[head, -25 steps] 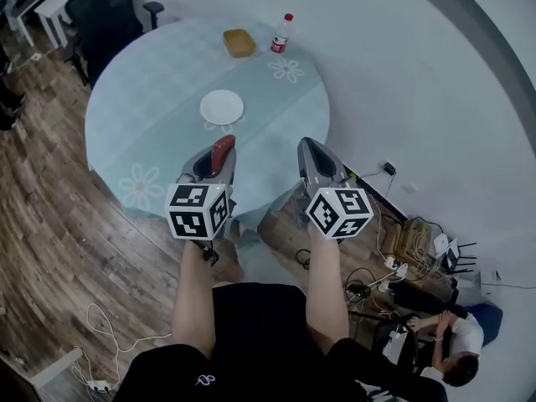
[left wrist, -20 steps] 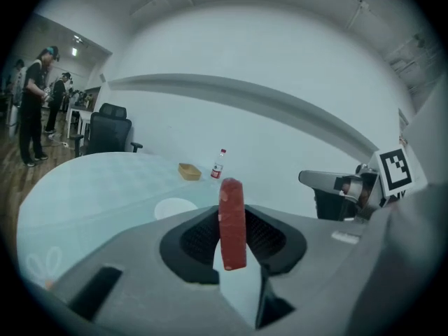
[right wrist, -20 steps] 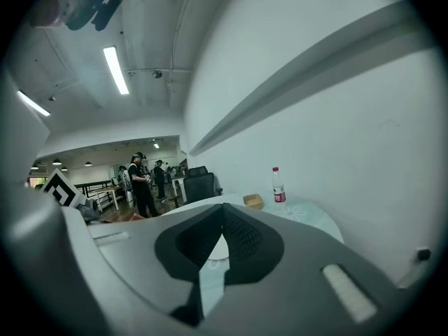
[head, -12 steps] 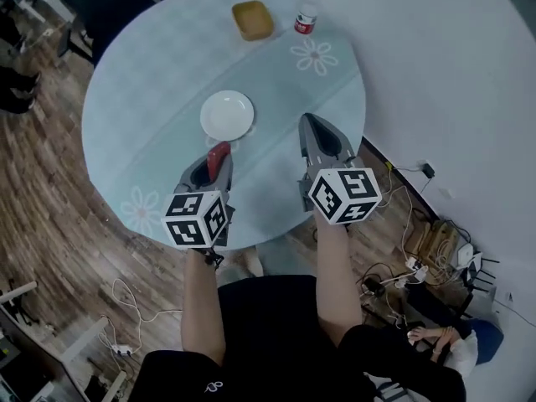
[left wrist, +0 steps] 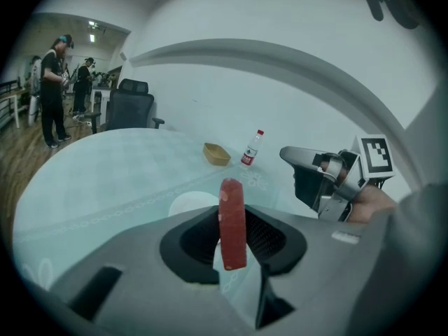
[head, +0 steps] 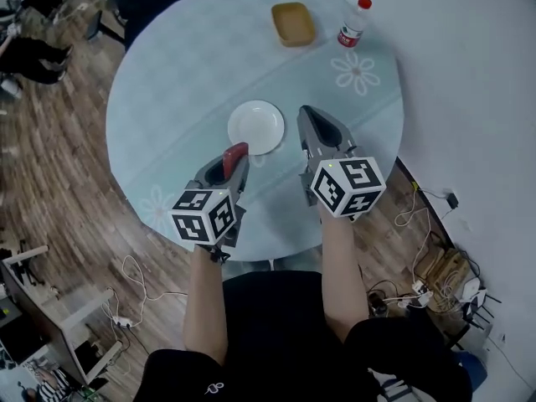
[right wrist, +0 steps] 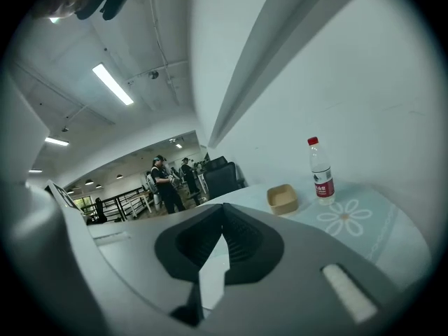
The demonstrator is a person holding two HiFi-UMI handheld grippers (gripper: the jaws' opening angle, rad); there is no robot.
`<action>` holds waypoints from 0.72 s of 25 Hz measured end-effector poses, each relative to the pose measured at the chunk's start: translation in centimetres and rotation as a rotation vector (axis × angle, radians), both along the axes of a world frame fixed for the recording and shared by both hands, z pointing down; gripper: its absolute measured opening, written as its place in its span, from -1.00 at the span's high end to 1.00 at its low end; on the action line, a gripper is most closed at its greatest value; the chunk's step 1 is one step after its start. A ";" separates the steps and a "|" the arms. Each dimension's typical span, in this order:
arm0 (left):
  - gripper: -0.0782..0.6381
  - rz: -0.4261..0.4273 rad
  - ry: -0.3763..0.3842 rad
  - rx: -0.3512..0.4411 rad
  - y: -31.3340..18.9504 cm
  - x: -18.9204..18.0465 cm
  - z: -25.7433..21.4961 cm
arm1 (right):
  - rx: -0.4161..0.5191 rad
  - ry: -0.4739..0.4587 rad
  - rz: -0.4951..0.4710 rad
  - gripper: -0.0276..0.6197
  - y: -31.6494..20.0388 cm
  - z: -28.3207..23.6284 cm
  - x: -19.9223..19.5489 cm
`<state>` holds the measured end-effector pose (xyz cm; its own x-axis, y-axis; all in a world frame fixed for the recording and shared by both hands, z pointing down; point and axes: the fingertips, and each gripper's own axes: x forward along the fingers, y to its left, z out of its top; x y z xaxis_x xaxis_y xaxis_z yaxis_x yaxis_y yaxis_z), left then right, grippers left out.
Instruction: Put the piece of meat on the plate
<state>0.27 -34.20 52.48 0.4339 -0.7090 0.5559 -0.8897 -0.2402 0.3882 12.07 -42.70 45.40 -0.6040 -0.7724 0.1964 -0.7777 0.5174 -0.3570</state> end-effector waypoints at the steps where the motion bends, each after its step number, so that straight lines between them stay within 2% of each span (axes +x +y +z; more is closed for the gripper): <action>1: 0.52 0.009 0.016 -0.031 -0.1 0.0 0.8 | -0.006 -0.001 -0.004 0.88 -0.2 0.3 -0.3; 4: 0.52 0.026 0.110 -0.146 -0.8 0.1 3.5 | -0.036 0.013 0.002 0.88 -0.2 1.4 -0.3; 7: 0.52 0.046 0.173 -0.193 -2.7 0.5 5.8 | -0.051 0.028 0.040 0.88 -0.4 1.8 1.1; 12: 0.52 0.042 0.203 -0.271 -6.3 1.2 9.5 | -0.074 0.038 0.133 0.88 -0.5 2.6 4.4; 18: 0.52 0.081 0.170 -0.365 -8.2 2.8 12.8 | -0.081 0.040 0.191 0.88 0.3 2.9 6.8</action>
